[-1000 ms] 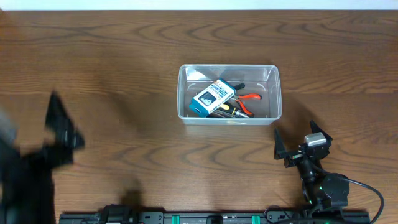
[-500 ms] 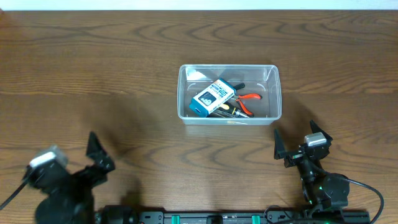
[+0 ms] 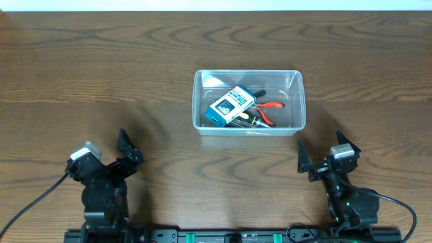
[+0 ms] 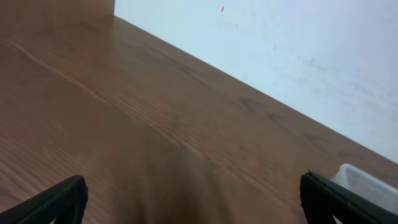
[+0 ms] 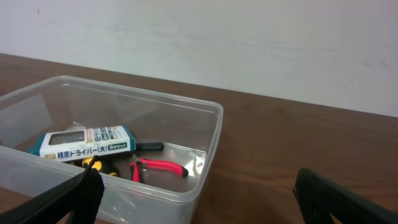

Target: Pack container

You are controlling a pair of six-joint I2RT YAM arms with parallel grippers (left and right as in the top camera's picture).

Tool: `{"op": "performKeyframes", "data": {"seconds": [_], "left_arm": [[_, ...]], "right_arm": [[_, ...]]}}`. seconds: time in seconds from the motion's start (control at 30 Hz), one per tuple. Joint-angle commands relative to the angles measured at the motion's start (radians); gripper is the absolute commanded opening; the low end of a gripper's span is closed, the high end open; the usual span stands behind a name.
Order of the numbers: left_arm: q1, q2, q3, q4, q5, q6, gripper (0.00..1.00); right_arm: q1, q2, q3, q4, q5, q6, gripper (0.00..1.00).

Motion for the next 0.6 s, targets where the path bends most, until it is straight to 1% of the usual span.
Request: {"op": "performKeyframes", "data": {"seconds": [0.0,0.2,0.57], "left_arm": [[0.003,-0.061,-0.041,0.011,-0.005,-0.013,0.98],[0.003,-0.141,-0.087,0.011,-0.005,-0.013,0.98],[0.003,-0.166,-0.143,0.011,-0.005,-0.013,0.98]], "right_arm": [[-0.009,-0.009,-0.003,-0.002,-0.007,-0.009,0.99],[-0.009,-0.009,-0.003,-0.002,-0.007,-0.009,0.99],[-0.009,-0.009,-0.002,-0.002,-0.007,-0.009,0.99]]}}
